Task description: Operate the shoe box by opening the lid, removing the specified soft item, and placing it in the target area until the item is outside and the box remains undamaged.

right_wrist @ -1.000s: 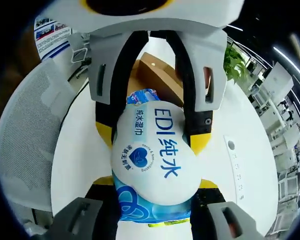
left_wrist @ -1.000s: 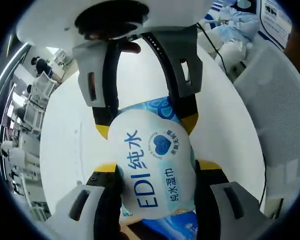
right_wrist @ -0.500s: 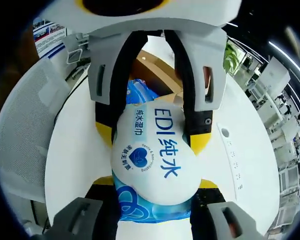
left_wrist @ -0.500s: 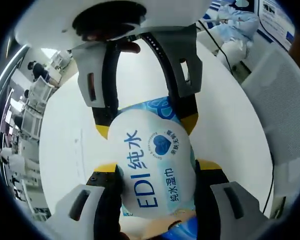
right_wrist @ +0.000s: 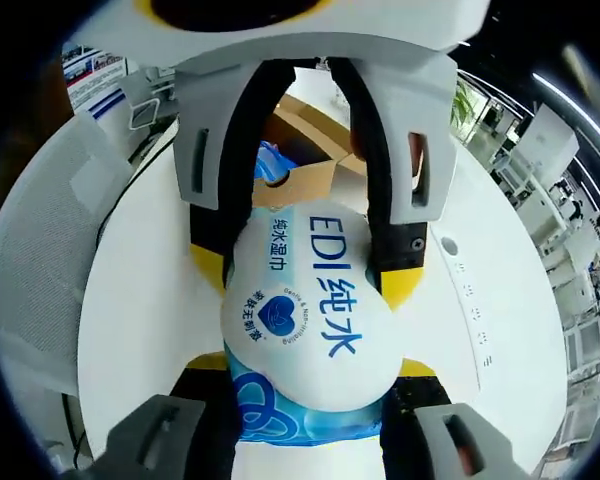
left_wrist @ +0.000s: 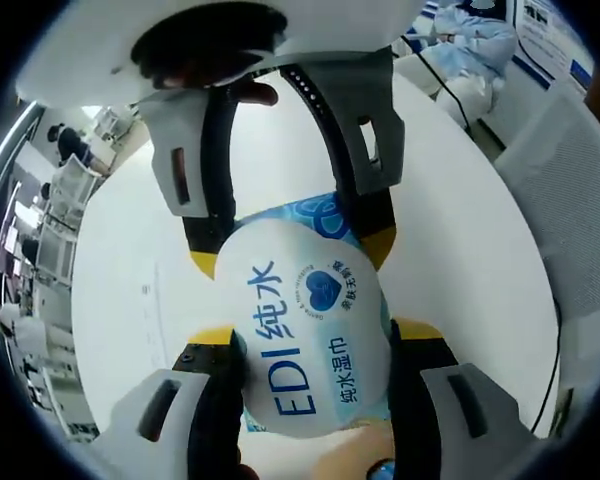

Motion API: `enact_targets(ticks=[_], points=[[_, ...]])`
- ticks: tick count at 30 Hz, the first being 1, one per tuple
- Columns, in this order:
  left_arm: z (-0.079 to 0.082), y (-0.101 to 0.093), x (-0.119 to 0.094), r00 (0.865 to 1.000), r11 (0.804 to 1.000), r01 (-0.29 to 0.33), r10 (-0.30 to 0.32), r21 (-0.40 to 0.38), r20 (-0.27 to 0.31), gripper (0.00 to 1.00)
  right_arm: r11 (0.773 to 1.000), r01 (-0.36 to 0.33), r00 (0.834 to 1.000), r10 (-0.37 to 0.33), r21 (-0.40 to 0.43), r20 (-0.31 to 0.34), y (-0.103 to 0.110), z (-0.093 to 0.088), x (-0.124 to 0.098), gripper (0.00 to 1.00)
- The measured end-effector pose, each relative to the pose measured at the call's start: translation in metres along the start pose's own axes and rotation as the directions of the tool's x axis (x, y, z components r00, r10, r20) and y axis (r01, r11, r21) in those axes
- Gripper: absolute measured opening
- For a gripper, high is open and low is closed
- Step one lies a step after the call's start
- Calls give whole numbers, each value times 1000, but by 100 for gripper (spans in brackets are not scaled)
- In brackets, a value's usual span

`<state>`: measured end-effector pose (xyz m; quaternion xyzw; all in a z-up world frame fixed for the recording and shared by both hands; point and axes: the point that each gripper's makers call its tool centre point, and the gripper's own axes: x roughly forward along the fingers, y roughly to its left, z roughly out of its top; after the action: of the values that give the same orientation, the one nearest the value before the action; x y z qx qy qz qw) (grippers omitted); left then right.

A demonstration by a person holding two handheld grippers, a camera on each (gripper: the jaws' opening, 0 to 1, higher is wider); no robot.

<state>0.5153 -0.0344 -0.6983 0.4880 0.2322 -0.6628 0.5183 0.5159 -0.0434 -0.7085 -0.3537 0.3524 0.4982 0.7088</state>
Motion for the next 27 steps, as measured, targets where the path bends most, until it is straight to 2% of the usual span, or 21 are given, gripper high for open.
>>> enact_targets(ticks=[16,27], points=[[-13,1,26,1000,1000,23,-23,-15,2,58,1000,-26,1000,27,12,-15,1,-12,23,54],[-17,2,37,1000,999,23,-23,-26,9,58,999,-33,999,34,8,-29,-8,-25,37,54]])
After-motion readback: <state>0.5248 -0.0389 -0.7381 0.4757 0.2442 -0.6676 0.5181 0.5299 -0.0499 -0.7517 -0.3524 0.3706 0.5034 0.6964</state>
